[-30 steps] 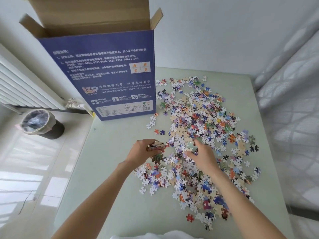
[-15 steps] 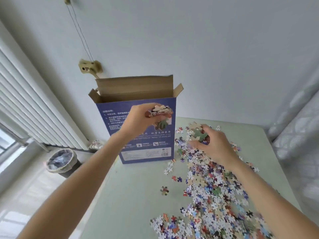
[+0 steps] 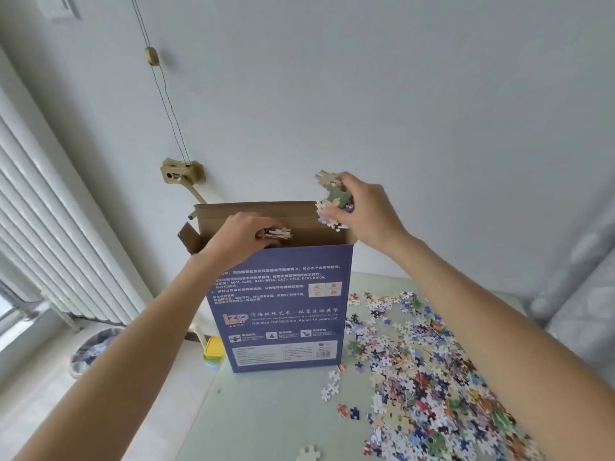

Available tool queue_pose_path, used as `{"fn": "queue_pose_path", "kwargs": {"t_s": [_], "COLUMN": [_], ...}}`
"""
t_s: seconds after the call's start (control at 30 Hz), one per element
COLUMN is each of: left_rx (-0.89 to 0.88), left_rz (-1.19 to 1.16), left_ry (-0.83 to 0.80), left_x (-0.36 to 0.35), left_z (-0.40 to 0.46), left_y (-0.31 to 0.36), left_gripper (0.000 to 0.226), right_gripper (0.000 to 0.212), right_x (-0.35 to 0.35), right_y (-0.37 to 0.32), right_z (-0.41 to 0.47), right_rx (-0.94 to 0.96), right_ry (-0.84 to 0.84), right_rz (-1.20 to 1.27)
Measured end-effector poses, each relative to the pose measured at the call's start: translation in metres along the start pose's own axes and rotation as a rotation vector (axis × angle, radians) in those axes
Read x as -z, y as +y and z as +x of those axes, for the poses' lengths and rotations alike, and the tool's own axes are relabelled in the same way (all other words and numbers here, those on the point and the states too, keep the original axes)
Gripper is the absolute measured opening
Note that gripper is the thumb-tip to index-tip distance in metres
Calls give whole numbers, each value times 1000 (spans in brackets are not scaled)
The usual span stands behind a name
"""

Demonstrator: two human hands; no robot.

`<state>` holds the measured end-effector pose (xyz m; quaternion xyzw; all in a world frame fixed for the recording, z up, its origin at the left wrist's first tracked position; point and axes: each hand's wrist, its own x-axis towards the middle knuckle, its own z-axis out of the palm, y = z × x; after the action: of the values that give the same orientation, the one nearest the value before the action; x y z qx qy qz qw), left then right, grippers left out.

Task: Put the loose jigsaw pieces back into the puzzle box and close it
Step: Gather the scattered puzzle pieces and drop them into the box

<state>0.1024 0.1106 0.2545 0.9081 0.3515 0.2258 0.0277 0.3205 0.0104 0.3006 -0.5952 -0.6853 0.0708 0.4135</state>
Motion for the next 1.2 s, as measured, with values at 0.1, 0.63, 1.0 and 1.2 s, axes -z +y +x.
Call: {"fn": "queue_pose_path", "kwargs": {"t_s": [0.1, 0.63, 1.0, 1.2], "left_rx": [202, 156, 76, -58], "left_rz": [-36, -36, 33, 40], "left_ry": [-114, -110, 73, 128], "left_x": [2, 16, 16, 13], "left_z": [4, -9, -8, -10], "left_y": [-8, -11, -8, -12], "left_gripper": [46, 26, 27, 12], "right_gripper": [40, 27, 32, 26], "right_x": [-16, -46, -56, -55], "right_y": [-2, 8, 8, 5], "right_z": [14, 35, 15, 5], "right_rx": [77, 36, 51, 58], "right_ry": [-101, -500, -418, -307], "right_rz": [-118, -305, -330, -249]}}
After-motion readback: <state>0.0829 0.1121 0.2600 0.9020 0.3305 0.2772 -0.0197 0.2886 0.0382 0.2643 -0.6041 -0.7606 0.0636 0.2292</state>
